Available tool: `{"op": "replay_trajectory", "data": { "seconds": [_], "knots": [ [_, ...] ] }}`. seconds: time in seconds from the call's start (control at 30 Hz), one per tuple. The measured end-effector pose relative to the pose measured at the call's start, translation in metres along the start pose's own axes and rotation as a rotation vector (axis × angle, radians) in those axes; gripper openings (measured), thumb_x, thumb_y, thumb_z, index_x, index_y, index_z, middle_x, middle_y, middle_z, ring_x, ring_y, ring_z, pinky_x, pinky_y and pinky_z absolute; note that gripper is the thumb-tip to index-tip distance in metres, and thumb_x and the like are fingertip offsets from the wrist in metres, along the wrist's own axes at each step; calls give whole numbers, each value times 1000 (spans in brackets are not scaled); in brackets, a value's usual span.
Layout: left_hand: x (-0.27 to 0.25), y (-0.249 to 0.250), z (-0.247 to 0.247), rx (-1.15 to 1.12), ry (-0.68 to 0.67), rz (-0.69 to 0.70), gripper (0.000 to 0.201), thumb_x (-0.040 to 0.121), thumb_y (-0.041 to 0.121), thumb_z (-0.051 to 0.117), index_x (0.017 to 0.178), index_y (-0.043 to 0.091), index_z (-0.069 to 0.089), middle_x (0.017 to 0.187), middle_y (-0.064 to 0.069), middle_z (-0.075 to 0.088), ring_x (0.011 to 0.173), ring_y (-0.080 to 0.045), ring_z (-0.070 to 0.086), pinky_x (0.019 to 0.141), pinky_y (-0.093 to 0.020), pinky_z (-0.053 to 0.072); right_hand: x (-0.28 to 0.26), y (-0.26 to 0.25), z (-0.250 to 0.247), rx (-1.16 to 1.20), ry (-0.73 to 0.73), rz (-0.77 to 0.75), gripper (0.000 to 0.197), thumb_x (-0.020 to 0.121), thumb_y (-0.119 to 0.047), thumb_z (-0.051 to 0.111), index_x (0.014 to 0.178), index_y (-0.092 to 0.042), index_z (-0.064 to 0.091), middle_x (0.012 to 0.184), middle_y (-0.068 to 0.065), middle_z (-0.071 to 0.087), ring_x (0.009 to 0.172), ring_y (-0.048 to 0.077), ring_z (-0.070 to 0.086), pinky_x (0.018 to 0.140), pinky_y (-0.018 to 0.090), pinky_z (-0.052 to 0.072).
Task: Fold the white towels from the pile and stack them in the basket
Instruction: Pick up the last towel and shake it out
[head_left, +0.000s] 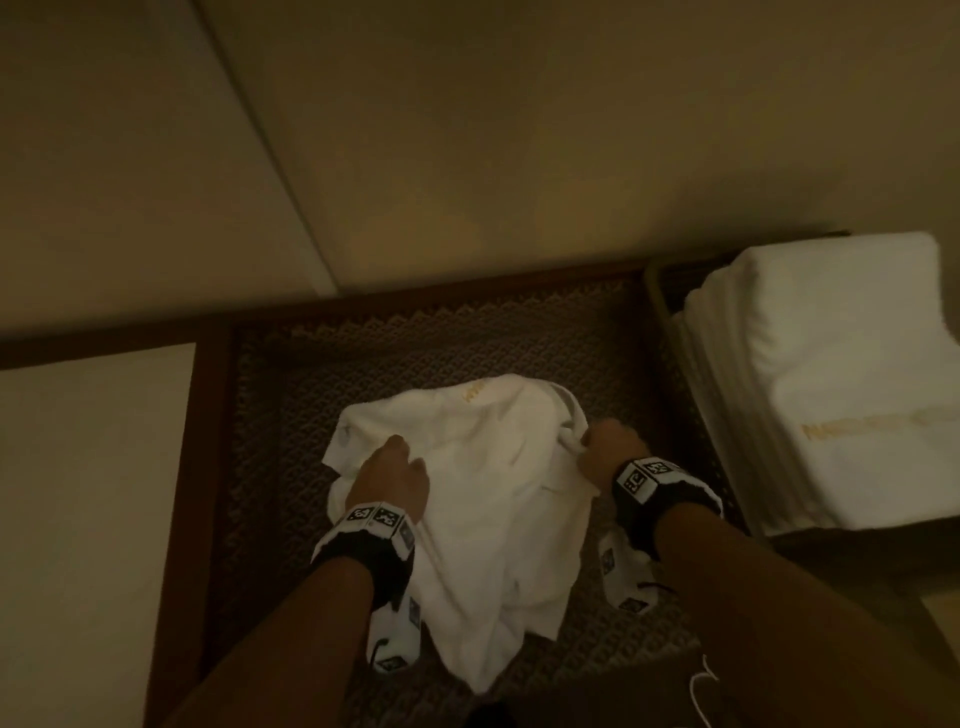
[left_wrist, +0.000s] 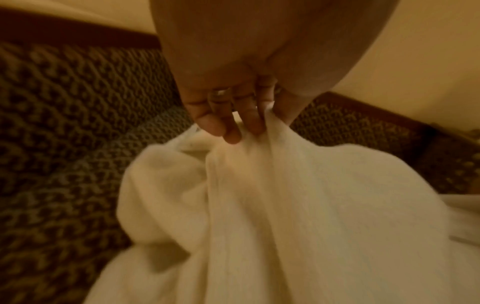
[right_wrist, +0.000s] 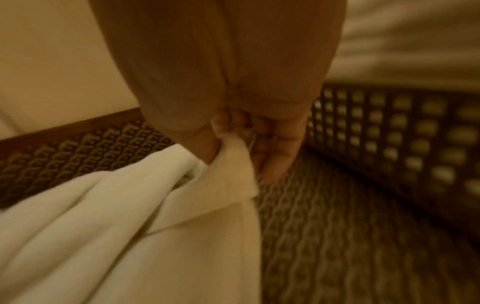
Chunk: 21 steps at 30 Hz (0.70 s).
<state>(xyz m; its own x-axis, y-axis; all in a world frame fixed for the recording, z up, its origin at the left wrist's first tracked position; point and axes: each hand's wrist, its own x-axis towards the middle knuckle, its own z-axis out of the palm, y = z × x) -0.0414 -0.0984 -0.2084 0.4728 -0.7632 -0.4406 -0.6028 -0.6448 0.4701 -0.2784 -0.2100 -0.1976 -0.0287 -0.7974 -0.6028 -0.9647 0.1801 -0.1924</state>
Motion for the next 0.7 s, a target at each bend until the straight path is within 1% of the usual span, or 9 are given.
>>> {"op": "replay_trajectory", "data": {
  "seconds": [0.13, 0.23, 0.3, 0.37, 0.47, 0.53, 0.57, 0.63, 0.7],
  "knots": [
    [-11, 21, -52, -263, 169, -54, 29, 100, 24, 52, 119, 2, 54, 119, -22, 60, 108, -37, 57, 88, -34, 42, -19, 4, -57, -83, 151, -154, 35, 87, -15, 61, 121, -11, 54, 128, 13, 53, 116, 32, 54, 97, 40, 47],
    [-37, 36, -102, -429, 263, -31, 27, 99, 19, 54, 114, -3, 58, 120, -23, 59, 107, -35, 56, 93, -40, 42, -43, 4, -104, -122, 258, -284, 37, 88, -10, 59, 124, -11, 49, 133, 13, 45, 115, 35, 53, 96, 43, 46],
    [-65, 47, -133, -359, 236, 94, 17, 97, 8, 53, 95, -5, 64, 109, -23, 61, 102, -34, 56, 89, -39, 42, -67, -2, -135, -213, 334, -396, 41, 91, -8, 55, 130, -8, 45, 138, 15, 38, 114, 37, 52, 92, 42, 47],
    [-101, 59, -158, -323, 170, 152, 23, 92, 0, 55, 71, 6, 61, 86, -15, 61, 87, -27, 56, 76, -36, 43, -97, -10, -166, -272, 421, -487, 36, 91, -6, 54, 126, -4, 48, 136, 16, 37, 110, 37, 54, 88, 41, 48],
    [-155, 69, -185, -27, -95, 152, 25, 88, 7, 59, 63, 11, 57, 70, -6, 55, 66, -19, 51, 62, -28, 43, -151, -26, -210, -283, 559, -620, 22, 91, -6, 52, 113, -5, 56, 122, 15, 44, 97, 35, 57, 81, 41, 50],
    [-185, 73, -199, 265, -197, 126, 24, 79, 29, 64, 67, 9, 64, 75, -10, 64, 74, -24, 62, 67, -32, 49, -192, -40, -233, -251, 665, -742, 22, 89, -9, 55, 111, -11, 57, 113, 12, 46, 90, 32, 57, 74, 39, 50],
    [-199, 76, -207, 351, -165, 135, 29, 69, 39, 65, 69, 10, 68, 78, -9, 68, 78, -26, 66, 69, -34, 53, -215, -47, -243, -226, 718, -812, 21, 88, -11, 56, 108, -14, 59, 109, 10, 47, 87, 31, 57, 71, 38, 49],
    [-221, 90, -227, 354, 14, 226, 32, 67, 45, 68, 86, 20, 70, 90, -4, 69, 90, -26, 67, 76, -32, 54, -262, -59, -263, -194, 820, -951, 17, 87, -13, 57, 102, -19, 61, 103, 7, 47, 79, 32, 57, 64, 36, 47],
    [-248, 114, -249, 133, 202, 365, 48, 80, 47, 72, 122, 28, 58, 111, 0, 61, 102, -23, 61, 86, -31, 49, -309, -70, -283, -179, 924, -1060, 12, 86, -16, 59, 97, -21, 62, 97, 4, 49, 71, 31, 57, 61, 37, 50]
  ]
}}
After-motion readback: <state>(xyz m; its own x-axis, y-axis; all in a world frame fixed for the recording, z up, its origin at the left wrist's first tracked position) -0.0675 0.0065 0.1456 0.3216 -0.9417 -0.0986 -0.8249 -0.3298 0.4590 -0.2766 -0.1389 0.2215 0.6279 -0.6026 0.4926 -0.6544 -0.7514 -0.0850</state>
